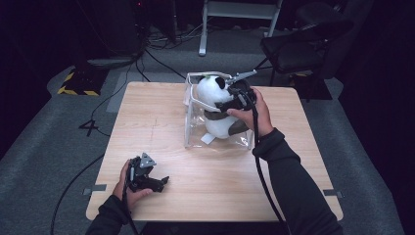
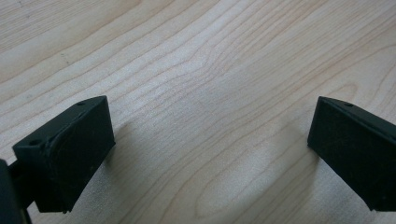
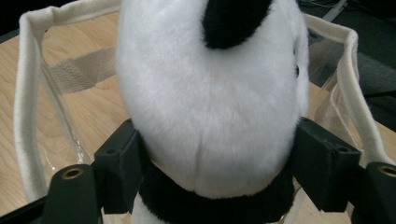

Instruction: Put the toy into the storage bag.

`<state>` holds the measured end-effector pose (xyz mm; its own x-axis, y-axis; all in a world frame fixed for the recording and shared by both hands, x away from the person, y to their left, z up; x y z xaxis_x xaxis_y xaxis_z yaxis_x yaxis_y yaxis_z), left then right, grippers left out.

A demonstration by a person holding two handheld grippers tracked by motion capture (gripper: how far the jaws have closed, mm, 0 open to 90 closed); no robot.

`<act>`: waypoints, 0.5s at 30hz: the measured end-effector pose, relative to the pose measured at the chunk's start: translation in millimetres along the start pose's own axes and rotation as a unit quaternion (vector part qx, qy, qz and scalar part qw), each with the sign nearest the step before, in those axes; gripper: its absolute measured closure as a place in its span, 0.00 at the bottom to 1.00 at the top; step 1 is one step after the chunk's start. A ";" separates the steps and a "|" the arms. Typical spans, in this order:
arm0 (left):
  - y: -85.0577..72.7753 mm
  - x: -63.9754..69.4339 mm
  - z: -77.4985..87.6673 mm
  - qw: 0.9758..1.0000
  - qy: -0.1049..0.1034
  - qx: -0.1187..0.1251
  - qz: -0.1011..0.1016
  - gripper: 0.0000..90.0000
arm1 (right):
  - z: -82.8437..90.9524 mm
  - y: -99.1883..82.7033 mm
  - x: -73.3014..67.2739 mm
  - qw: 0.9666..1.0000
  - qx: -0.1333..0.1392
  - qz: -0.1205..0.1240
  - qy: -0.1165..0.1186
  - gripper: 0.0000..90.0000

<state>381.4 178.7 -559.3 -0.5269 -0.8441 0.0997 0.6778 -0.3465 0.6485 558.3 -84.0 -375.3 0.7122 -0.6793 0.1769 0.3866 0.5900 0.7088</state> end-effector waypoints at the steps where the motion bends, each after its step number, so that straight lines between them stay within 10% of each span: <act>1: 0.0 0.0 0.0 1.000 0.000 0.000 0.000 0.01 | 0.3 0.2 -0.7 1.000 0.002 0.001 0.000 0.29; 15: 0.1 -0.3 0.1 1.000 0.001 0.000 -0.002 0.01 | 8.5 3.8 0.4 1.000 0.027 -0.011 0.000 0.34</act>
<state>381.5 178.9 -559.2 -0.5285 -0.8434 0.0966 0.6762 -0.3494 0.6486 555.0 -85.7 -366.7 0.7037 -0.6918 0.1620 0.3700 0.5514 0.7477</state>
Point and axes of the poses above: each handheld gripper's, and its own axes: z roughly backward along the jaws, y roughly out of its top, x roughly to its right, the point moved 7 cm from there along -z, roughly forward along the jaws, and after that the axes turned 7 degrees about z, right-handed, at the moved point
